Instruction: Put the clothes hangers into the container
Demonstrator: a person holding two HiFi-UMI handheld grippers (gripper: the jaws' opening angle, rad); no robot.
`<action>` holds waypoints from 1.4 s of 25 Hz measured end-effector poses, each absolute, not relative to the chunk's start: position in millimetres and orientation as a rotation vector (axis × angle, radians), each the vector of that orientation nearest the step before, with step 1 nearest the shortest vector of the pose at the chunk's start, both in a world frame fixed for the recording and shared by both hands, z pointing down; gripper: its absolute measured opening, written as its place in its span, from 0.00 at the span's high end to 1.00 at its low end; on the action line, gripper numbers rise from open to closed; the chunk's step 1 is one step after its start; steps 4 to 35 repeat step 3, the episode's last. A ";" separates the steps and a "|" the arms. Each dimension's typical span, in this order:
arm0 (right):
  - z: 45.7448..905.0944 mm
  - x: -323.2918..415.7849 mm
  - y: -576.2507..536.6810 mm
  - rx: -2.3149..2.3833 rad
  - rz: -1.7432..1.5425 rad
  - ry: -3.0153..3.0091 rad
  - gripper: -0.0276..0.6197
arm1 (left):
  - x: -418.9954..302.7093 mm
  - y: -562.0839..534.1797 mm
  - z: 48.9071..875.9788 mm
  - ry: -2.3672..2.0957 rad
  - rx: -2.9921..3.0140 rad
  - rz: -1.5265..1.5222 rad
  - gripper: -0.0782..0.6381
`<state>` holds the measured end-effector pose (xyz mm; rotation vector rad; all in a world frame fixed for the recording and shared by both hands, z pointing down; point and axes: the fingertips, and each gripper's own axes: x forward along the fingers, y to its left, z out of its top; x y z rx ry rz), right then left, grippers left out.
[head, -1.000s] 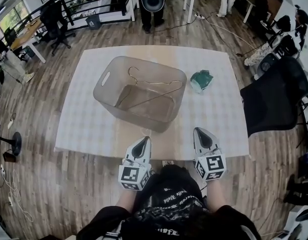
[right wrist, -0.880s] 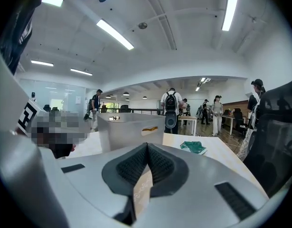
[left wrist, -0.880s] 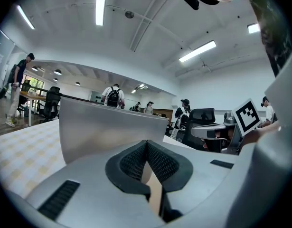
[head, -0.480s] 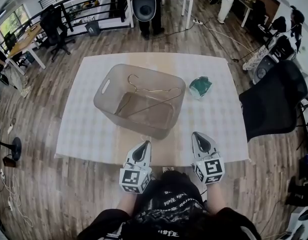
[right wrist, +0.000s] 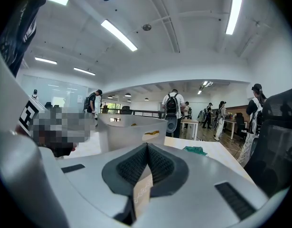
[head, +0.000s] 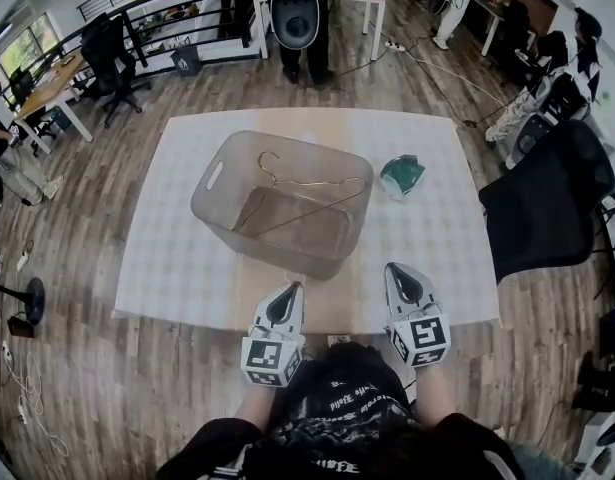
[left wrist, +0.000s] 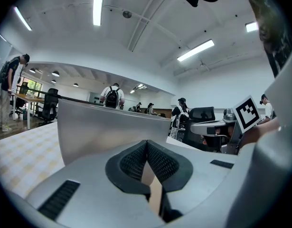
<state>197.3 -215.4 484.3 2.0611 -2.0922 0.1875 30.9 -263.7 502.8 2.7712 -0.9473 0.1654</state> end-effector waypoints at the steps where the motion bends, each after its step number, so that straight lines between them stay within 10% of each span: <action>1: 484.6 198.1 -216.6 2.062 0.185 -2.090 0.95 | 31.3 -265.1 503.1 -0.948 2.771 0.164 0.86; 35: 485.6 199.5 -218.7 2.063 0.182 -2.086 0.95 | 32.0 -267.4 504.0 -0.950 2.771 0.163 0.86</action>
